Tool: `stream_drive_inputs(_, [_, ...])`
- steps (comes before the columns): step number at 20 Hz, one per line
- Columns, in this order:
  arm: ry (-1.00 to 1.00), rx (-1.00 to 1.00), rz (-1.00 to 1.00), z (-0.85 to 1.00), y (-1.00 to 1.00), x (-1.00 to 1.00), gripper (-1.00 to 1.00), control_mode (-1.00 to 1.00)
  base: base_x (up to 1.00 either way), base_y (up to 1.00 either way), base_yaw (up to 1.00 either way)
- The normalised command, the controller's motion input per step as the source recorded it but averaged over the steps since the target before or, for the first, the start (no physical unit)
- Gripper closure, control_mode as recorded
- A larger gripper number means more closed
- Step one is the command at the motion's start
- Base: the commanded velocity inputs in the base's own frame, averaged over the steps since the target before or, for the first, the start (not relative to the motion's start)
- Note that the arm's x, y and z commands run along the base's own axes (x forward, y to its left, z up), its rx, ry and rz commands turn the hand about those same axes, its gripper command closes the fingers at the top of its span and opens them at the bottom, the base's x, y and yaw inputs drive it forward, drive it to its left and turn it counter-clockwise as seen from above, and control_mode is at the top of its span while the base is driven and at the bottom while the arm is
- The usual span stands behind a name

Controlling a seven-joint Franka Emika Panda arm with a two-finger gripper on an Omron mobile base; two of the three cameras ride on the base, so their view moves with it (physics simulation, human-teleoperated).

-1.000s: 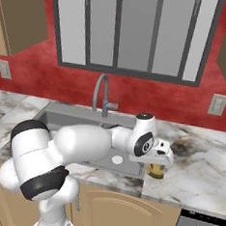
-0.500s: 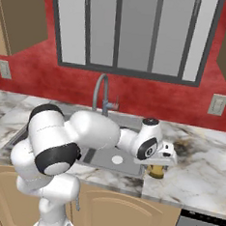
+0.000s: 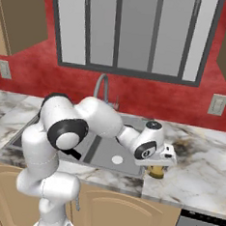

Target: Pick the pan and sponge and place them into the sink. Then turn on the water.

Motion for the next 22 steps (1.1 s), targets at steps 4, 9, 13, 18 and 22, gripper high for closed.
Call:
stream_drive_inputs(4, [0.06,0.04,0.04,-0.27,-0.06,0.17,-1.0,-1.0,0.0,0.0,0.0])
stream_drive_inputs(9, [0.07,0.04,0.0,-0.21,-0.12,0.08,-1.0,-1.0,0.0,0.0,0.0])
stream_drive_inputs(13, [0.06,0.01,0.0,-0.06,-0.03,0.0,1.0,-1.0,0.0,0.0,0.0])
stream_drive_inputs(18, [0.02,0.0,0.0,0.0,0.0,-0.04,1.0,-1.0,0.0,0.0,0.0])
stream_drive_inputs(22, [0.0,0.0,0.0,0.09,0.04,-0.36,1.0,-1.0,0.0,0.0,0.0])
